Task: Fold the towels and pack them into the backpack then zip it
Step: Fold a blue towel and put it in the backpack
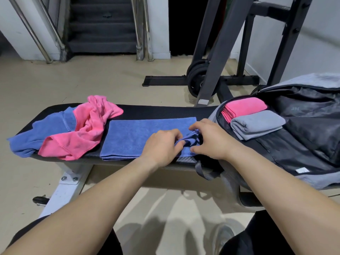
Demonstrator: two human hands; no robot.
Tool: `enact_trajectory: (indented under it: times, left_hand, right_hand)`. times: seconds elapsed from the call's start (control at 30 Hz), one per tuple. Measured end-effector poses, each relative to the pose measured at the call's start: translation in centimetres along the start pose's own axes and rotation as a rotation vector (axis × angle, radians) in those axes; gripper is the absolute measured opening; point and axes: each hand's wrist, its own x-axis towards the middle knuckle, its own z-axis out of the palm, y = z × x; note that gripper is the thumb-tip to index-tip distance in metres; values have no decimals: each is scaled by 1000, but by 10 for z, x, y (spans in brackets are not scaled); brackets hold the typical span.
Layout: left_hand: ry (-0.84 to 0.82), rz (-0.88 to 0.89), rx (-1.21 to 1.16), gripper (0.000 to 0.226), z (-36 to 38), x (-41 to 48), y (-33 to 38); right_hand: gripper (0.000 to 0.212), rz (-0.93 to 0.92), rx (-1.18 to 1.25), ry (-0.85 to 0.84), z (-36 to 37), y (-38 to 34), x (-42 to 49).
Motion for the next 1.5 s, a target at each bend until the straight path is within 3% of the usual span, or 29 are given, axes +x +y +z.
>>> enact_trajectory:
  times: [0.2, 0.3, 0.47, 0.57, 0.7, 0.93, 1.03, 1.13, 1.2, 1.33, 1.5]
  left_hand:
    - [21, -15, -22, 22, -3, 0, 3]
    - [10, -17, -12, 20, -6, -1, 3]
    - [-19, 104, 50, 10, -8, -4, 4]
    - [-38, 176, 137, 20, -5, -4, 5]
    - [-76, 213, 137, 21, 0, -4, 5]
    - [-210, 219, 53, 23, -2, -7, 3]
    - [-156, 168, 10, 18, -10, -10, -2]
    - [-27, 100, 92, 22, -21, -13, -18]
    - [43, 23, 172, 31, -26, -17, -35]
    - [48, -145, 295, 57, -32, -24, -76]
    - [5, -302, 272, 62, -36, -23, -99]
  right_hand:
    - [65, 68, -90, 179, 17, -18, 0]
    - [48, 71, -129, 222, 17, -21, 0]
    - [41, -25, -145, 116, 6, -8, -5]
    - [38, -43, -267, 18, -3, 0, -10]
    - [33, -47, -250, -84, -9, 8, -10]
    - [46, -19, -310, -199, -11, 2, -6]
    - [39, 18, -312, -203, -12, -8, -2]
    - [30, -2, -318, -7, -2, -23, 6]
    - [35, -36, -279, 86, 13, -35, 13]
    - [55, -22, -210, -41, 43, -48, 28]
    - [74, 59, -147, -65, 54, -53, 52]
